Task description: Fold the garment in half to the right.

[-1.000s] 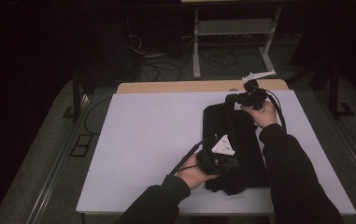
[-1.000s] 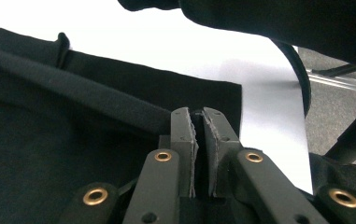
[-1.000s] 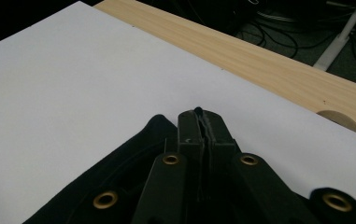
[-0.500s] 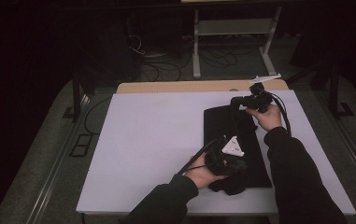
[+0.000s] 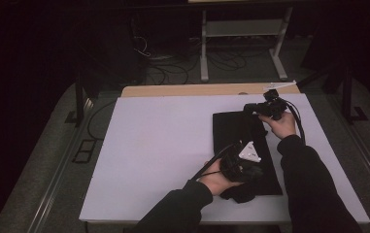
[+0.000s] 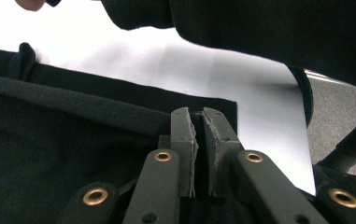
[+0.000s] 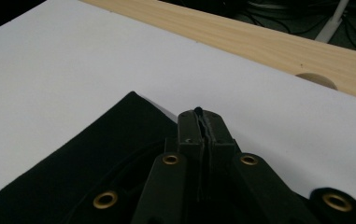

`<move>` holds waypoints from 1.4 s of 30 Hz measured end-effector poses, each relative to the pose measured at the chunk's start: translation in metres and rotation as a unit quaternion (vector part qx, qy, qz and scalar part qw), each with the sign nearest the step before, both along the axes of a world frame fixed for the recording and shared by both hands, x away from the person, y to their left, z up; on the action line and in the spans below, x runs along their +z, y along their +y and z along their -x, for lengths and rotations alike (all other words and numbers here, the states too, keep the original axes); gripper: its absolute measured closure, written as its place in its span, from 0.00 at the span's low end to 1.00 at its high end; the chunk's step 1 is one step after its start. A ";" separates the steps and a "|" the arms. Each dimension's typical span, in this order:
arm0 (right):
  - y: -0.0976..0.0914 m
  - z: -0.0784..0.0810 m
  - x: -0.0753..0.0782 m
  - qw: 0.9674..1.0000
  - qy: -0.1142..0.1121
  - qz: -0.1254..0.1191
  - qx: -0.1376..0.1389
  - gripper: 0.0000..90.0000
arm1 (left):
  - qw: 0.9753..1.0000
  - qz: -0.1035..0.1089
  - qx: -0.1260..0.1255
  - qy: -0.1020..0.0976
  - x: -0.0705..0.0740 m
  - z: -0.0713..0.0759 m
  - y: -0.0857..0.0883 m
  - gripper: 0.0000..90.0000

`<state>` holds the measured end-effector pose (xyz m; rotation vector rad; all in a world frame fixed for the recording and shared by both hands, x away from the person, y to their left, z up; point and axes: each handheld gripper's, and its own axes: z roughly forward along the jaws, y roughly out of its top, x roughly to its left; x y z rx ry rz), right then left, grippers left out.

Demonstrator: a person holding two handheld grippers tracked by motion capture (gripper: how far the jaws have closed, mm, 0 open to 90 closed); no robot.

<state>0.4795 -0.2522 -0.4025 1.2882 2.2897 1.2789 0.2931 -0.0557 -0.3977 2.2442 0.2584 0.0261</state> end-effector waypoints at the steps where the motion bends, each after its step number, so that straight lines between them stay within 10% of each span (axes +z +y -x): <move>1: -0.001 0.000 -0.001 1.000 0.001 0.001 -0.001 0.95 | 1.000 -0.002 -0.002 0.000 0.000 0.000 -0.001 0.91; 32: -0.021 0.000 -0.022 0.999 0.022 0.015 -0.039 0.94 | 1.000 -0.017 -0.008 0.005 -0.007 -0.005 -0.025 0.91; 42: -0.040 0.008 -0.017 0.997 0.033 -0.002 -0.072 0.73 | 1.000 -0.016 -0.004 0.005 -0.010 -0.006 -0.034 0.91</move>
